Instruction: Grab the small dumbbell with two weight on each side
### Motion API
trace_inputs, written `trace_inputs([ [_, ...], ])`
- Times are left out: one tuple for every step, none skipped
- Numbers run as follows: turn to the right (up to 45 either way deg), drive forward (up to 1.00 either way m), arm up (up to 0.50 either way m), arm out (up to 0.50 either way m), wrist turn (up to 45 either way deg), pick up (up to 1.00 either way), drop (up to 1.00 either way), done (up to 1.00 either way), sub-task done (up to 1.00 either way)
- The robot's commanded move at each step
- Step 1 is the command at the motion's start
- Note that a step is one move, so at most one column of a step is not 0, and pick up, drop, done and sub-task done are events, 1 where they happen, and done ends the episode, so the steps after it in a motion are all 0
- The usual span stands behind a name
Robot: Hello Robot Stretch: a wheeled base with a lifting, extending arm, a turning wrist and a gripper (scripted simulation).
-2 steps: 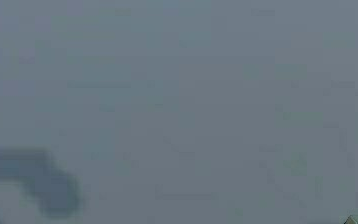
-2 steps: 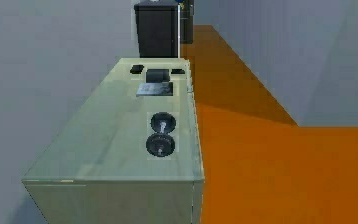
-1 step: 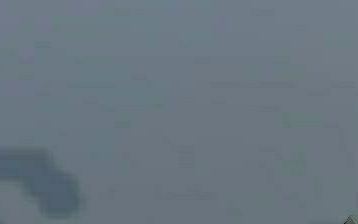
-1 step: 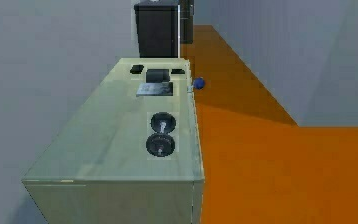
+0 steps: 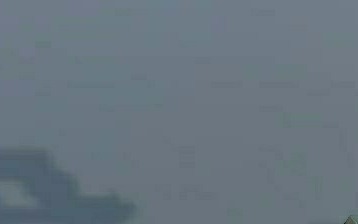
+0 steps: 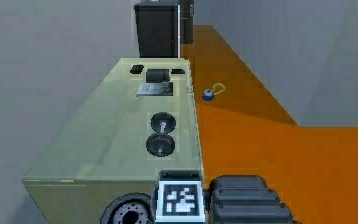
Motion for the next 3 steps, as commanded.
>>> trace_inputs([
  [0.0,0.00,0.00,0.18,0.0,0.00,0.00,0.00,0.00],
  [0.0,0.00,0.00,0.00,45.0,0.00,0.00,0.00,0.00],
  [0.0,0.00,0.00,0.00,45.0,0.00,0.00,0.00,0.00],
])
